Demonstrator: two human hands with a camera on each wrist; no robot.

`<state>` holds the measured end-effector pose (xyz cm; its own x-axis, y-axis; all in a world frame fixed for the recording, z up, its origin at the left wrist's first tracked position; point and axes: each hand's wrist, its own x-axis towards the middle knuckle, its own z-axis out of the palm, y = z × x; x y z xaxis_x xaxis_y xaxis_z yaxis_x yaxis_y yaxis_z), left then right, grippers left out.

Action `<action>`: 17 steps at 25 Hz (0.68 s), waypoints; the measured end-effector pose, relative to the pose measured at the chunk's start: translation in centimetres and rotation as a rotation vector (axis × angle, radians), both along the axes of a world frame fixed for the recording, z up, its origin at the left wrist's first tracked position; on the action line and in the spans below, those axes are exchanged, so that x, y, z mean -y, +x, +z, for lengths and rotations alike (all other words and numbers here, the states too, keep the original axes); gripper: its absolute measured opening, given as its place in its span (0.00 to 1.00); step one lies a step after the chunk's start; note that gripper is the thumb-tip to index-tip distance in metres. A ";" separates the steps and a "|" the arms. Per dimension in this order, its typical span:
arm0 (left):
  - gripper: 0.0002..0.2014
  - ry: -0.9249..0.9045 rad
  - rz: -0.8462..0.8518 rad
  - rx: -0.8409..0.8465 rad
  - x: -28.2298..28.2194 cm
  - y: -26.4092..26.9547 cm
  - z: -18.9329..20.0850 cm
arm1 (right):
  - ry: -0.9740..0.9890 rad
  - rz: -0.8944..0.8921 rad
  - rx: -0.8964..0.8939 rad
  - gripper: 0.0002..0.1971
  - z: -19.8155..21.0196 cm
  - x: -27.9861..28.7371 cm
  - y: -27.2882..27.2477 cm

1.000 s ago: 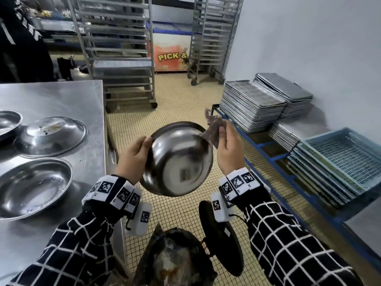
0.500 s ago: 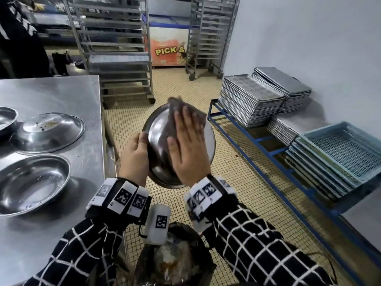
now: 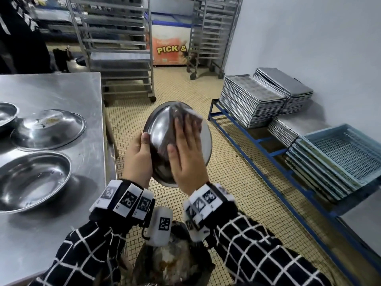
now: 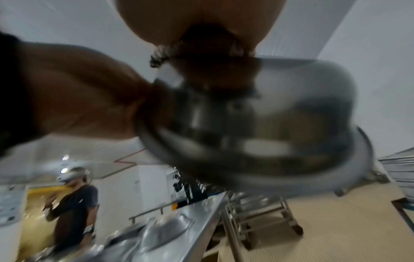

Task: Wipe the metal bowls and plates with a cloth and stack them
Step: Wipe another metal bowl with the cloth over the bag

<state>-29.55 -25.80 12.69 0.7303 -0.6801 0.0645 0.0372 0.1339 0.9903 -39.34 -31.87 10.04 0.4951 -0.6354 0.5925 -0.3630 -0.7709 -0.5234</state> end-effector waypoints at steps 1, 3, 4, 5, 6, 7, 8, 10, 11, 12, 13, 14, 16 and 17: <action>0.12 -0.017 0.002 -0.013 0.0 -0.1 0.2 | -0.036 -0.051 0.044 0.29 1.1 1.6 0.1; 0.13 -0.042 0.028 -0.051 0.1 -0.1 0.5 | 0.050 -0.160 0.102 0.27 2.3 4.6 -0.7; 0.13 -0.056 0.048 -0.079 0.2 0.0 0.5 | 0.172 -0.187 0.123 0.26 2.2 5.2 -1.5; 0.14 -0.062 0.064 -0.111 0.2 0.1 0.4 | 0.303 -0.181 0.157 0.24 1.5 5.3 -2.3; 0.14 -0.062 0.073 -0.141 0.2 0.4 0.3 | 0.387 -0.151 0.194 0.24 0.6 4.7 -3.1; 0.15 -0.051 0.078 -0.161 0.2 0.6 0.2 | 0.396 -0.116 0.207 0.25 -0.5 3.6 -3.6; 0.15 -0.037 0.078 -0.162 0.3 0.9 0.0 | 0.354 -0.085 0.178 0.27 -1.7 2.2 -3.7; 0.14 0.009 0.047 -0.095 0.2 1.1 -0.3 | 0.172 -0.036 0.027 0.29 -3.5 -0.6 -2.8; 0.13 0.040 0.022 -0.026 0.1 1.0 -0.5 | 0.093 -0.019 -0.043 0.30 -3.7 -1.4 -2.0; 0.13 0.062 -0.004 0.053 -0.1 0.7 -0.7 | 0.040 -0.014 -0.082 0.30 -3.1 -1.7 -1.1; 0.13 0.075 -0.025 0.133 -0.4 0.6 -0.9 | -0.012 -0.026 -0.098 0.29 -2.0 -1.5 -0.4; 0.14 0.075 -0.039 0.202 -0.7 0.6 -1.2 | -0.077 -0.060 -0.098 0.28 -0.9 -1.0 0.2; 0.16 0.066 -0.056 0.263 -1.2 1.0 -1.8 | -0.135 -0.146 -0.036 0.25 0.4 0.4 0.6; 0.16 0.064 -0.050 0.281 -1.3 1.4 -2.1 | -0.065 -0.170 0.028 0.24 0.6 1.3 0.4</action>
<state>-28.10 -24.52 10.55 0.6551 -0.7242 0.2154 -0.2349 0.0757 0.9691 -38.93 -33.14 10.61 0.3667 -0.6686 0.6469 -0.4771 -0.7321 -0.4862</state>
